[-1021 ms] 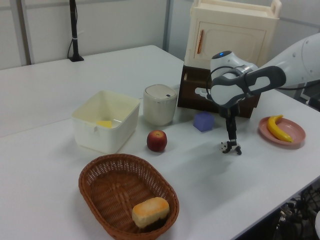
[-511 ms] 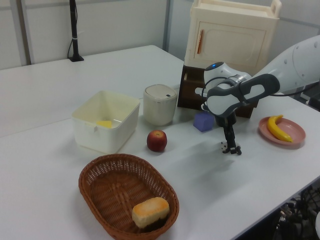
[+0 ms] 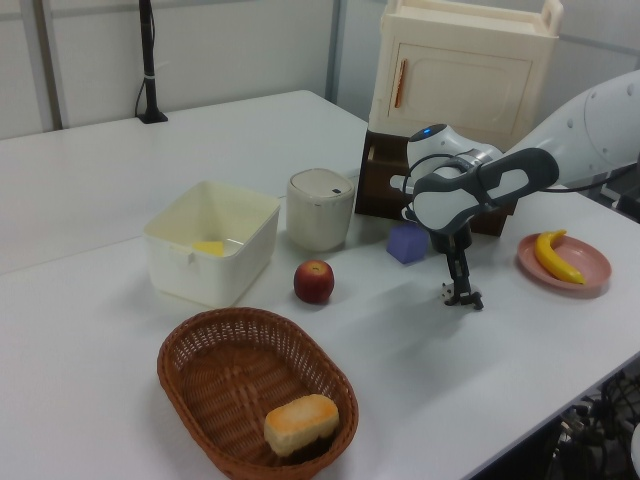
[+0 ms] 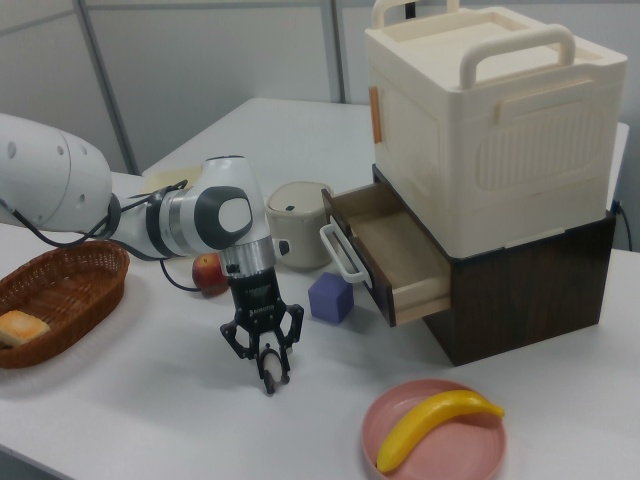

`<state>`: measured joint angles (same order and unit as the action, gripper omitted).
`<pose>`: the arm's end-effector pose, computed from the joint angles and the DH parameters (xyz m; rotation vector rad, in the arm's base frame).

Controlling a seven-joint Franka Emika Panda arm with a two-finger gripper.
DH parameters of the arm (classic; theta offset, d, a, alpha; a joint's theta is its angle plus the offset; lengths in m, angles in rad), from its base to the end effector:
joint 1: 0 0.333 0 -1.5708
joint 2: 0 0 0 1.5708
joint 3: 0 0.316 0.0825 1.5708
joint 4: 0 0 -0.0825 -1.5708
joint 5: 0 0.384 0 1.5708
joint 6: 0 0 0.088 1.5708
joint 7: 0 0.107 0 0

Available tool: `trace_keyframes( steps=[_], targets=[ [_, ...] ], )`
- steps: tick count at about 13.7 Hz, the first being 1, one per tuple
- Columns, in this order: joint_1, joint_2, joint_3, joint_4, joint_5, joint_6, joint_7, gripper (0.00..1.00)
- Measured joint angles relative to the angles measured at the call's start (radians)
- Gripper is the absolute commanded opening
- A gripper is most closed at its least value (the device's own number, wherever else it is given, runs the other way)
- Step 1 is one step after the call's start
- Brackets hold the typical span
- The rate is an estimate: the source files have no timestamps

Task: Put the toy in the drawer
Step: 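Close the gripper on the panda toy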

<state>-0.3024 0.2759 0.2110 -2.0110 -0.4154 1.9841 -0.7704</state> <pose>0.5600 -0.0794 0.3023 2.6439 1.2845 -0.5712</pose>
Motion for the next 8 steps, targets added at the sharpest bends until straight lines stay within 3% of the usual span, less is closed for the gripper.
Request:
trace_keyframes(
  steps=[8],
  targets=[
    [0.000, 0.001, 0.000, 0.058, 0.028, 0.014, 0.043, 0.00]
  ],
)
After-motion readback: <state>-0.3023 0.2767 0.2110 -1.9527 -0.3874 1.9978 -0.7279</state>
